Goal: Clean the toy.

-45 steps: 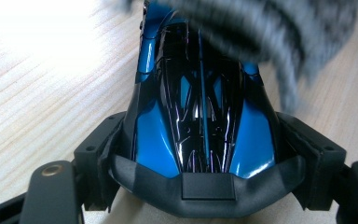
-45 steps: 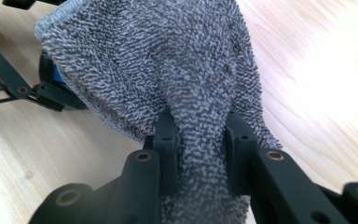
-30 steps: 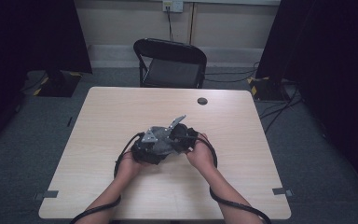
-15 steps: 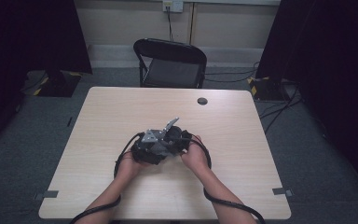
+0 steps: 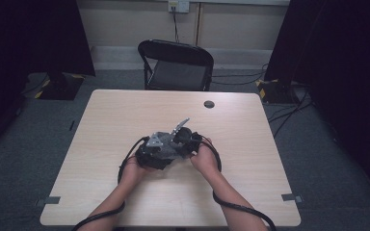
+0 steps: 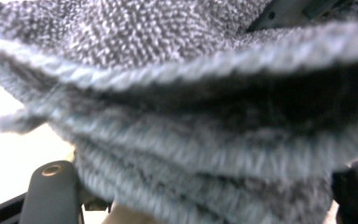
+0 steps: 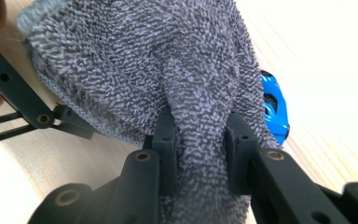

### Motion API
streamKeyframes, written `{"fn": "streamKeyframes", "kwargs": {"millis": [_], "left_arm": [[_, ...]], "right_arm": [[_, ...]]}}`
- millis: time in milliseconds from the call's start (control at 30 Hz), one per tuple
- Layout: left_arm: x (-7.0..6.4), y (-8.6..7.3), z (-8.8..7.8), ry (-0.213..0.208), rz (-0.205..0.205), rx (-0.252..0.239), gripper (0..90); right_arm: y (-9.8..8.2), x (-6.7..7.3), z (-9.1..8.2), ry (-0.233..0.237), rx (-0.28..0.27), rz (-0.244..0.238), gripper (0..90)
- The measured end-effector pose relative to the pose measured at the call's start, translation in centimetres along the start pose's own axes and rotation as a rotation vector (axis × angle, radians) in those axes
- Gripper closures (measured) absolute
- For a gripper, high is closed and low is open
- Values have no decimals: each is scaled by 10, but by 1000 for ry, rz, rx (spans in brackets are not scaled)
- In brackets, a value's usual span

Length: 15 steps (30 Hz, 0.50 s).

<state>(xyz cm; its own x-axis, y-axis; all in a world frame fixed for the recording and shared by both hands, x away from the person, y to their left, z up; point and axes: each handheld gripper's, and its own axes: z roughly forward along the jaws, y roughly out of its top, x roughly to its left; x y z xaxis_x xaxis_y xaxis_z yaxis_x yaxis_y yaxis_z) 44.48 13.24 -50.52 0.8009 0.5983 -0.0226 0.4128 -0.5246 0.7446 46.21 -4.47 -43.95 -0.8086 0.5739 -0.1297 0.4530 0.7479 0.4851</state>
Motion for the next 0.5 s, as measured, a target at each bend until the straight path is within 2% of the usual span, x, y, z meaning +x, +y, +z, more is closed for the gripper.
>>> {"fn": "streamKeyframes", "kwargs": {"millis": [500], "left_arm": [[0, 0, 0, 0, 1, 0, 242]], "right_arm": [[-7, -15, 0, -14, 18, 45, 701]]}}
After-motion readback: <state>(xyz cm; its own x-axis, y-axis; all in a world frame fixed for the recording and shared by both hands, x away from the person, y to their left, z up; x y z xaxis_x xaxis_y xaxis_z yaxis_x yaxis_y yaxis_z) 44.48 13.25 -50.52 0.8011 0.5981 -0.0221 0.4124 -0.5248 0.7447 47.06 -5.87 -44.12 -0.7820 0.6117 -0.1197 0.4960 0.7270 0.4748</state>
